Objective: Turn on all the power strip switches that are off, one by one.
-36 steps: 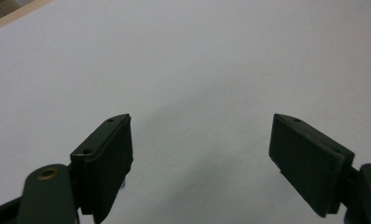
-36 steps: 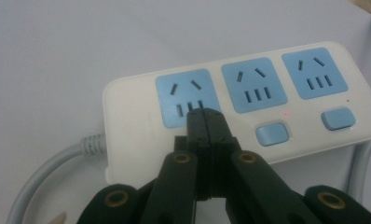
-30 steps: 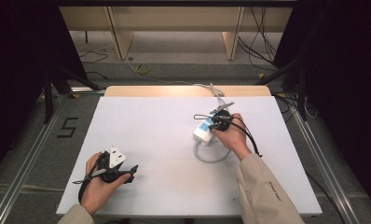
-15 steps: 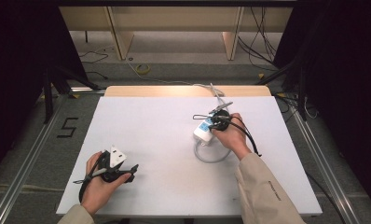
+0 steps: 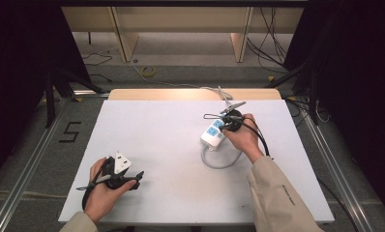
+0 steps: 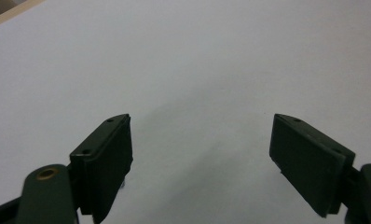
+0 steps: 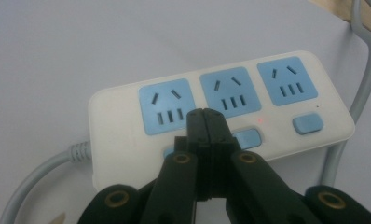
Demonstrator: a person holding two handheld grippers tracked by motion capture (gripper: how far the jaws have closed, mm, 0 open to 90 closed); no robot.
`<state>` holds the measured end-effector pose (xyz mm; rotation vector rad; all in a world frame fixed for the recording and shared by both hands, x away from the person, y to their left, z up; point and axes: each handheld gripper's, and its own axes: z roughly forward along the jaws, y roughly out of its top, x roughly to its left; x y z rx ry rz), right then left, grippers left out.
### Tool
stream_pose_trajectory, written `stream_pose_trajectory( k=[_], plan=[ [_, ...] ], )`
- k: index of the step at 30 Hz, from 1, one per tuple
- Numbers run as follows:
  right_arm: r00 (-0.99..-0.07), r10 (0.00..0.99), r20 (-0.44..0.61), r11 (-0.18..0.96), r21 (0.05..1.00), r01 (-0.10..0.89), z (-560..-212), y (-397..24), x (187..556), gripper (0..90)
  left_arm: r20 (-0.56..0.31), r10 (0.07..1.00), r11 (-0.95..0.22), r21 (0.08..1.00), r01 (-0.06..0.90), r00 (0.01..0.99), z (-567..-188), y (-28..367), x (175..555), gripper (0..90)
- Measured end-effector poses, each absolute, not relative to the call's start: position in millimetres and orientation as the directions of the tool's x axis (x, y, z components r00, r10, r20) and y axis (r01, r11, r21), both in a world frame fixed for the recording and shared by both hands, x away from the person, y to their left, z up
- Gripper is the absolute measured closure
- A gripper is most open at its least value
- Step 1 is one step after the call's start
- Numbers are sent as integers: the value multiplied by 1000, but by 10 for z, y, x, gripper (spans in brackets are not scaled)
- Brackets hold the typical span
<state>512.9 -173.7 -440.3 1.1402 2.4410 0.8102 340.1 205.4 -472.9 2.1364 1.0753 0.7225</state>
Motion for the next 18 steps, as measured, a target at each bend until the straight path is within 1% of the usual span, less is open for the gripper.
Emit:
stream_pose_trajectory(
  k=[7, 18],
  plan=[
    [-621, 782, -56, 518, 613, 597, -4411, -1756, 5177, 900, 187, 835, -467, 737, 488, 517, -4732, 2061, 3399, 212],
    [-588, 806, -65, 493, 624, 606, -4311, -1873, 5302, 900, 191, 834, -471, 734, 490, 517, -4727, 2072, 3397, 212]
  ],
)
